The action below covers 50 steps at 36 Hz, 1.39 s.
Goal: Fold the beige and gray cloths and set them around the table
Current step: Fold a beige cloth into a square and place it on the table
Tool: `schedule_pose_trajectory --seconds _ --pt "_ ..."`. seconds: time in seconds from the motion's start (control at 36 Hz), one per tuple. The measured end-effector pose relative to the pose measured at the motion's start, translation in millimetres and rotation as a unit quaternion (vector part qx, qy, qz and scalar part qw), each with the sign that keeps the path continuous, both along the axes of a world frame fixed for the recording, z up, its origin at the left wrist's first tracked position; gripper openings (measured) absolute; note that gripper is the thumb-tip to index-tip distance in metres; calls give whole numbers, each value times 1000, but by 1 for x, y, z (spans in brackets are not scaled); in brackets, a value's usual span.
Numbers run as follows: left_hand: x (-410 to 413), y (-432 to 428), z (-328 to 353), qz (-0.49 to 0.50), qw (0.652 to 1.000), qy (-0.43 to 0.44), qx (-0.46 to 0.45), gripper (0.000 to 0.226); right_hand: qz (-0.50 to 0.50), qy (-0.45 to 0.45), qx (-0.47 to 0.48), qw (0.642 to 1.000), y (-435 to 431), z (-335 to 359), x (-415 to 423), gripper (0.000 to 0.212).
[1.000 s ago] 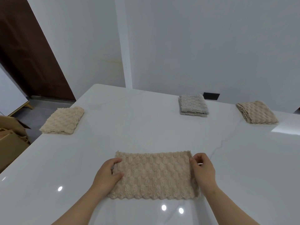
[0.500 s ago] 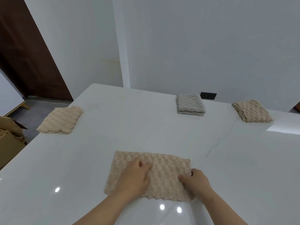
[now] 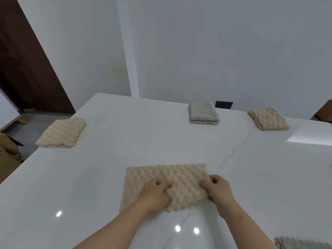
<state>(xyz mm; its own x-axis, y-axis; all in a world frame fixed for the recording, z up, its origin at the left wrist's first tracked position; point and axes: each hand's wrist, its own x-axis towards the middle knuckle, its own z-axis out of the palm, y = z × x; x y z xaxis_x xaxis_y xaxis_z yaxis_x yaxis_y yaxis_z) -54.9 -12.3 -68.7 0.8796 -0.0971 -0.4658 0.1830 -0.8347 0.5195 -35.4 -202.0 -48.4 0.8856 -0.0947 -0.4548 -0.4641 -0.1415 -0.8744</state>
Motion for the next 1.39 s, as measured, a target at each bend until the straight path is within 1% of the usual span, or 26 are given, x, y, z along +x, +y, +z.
schedule_pose_trajectory --seconds 0.06,0.11,0.14,0.19,0.22,0.25,0.31,0.33,0.36,0.42,0.44,0.5,0.53,0.61,0.69,0.81,0.86,0.89,0.97,1.03,1.06,1.08,1.14,1.22,1.28,1.39 --pt "3 6 10 80 989 -2 -123 42 7 -31 11 999 14 12 1 7" --pt "3 14 19 179 960 -23 -215 31 30 -62 11 998 32 25 2 10" --pt "3 18 23 237 935 -20 -264 26 50 -77 10 996 42 30 2 11" --pt "2 26 31 346 859 23 -377 21 99 -102 6 990 63 38 0 13" --pt "0 30 35 378 825 44 -418 22 126 -111 -3 986 74 40 -2 14" --pt "-3 34 39 394 800 59 -448 25 155 -118 -17 981 84 41 -4 16" --pt "-7 43 44 410 762 73 -496 36 219 -118 -40 968 101 42 -10 18" --pt "-9 48 44 414 754 77 -503 41 254 -107 -39 960 108 42 -14 18" --pt "-11 52 46 414 756 84 -500 45 289 -93 -31 952 114 42 -17 15" --pt "-15 59 44 411 785 90 -455 43 337 -77 -8 938 121 40 -22 8" --pt "-17 62 42 411 801 82 -427 38 342 -78 2 936 123 38 -23 8" --pt "-19 66 36 403 825 47 -392 23 314 -87 0 945 124 32 -22 11" --pt "-20 67 34 398 838 32 -373 18 289 -96 -15 952 123 29 -20 11" --pt "-20 72 24 374 880 -5 -293 27 234 -117 -80 962 115 19 -15 11" --pt "-19 75 18 338 915 -31 -219 27 244 -105 -137 954 108 9 -13 19" --pt "-18 78 11 293 942 -59 -151 24 282 -85 -178 939 105 -3 -13 30" --pt "-20 81 7 278 953 -50 -110 26 296 -82 -186 933 105 -6 -14 32" --pt "-21 82 4 274 957 -42 -88 31 301 -81 -189 931 105 -7 -14 33" --pt "-21 86 -1 273 961 -39 -31 57 280 -88 -176 939 105 -10 -12 32" --pt "-21 86 -2 278 959 -51 -25 73 240 -118 -188 945 103 -12 -9 31" --pt "-21 85 -3 272 960 -65 -30 75 226 -136 -205 943 102 -14 -8 32" --pt "-21 84 -3 256 963 -81 -36 74 222 -147 -219 939 100 -16 -6 35" --pt "-21 83 -5 215 971 -92 -44 63 247 -137 -226 932 99 -19 -5 43" --pt "-20 83 -6 190 979 -53 -45 49 295 -82 -186 934 101 -22 -6 52" --pt "-19 83 -8 190 980 -32 -51 47 321 -60 -161 931 101 -22 -7 57" --pt "-19 87 -10 196 978 -40 -66 45 338 -59 -167 924 101 -27 -8 58"
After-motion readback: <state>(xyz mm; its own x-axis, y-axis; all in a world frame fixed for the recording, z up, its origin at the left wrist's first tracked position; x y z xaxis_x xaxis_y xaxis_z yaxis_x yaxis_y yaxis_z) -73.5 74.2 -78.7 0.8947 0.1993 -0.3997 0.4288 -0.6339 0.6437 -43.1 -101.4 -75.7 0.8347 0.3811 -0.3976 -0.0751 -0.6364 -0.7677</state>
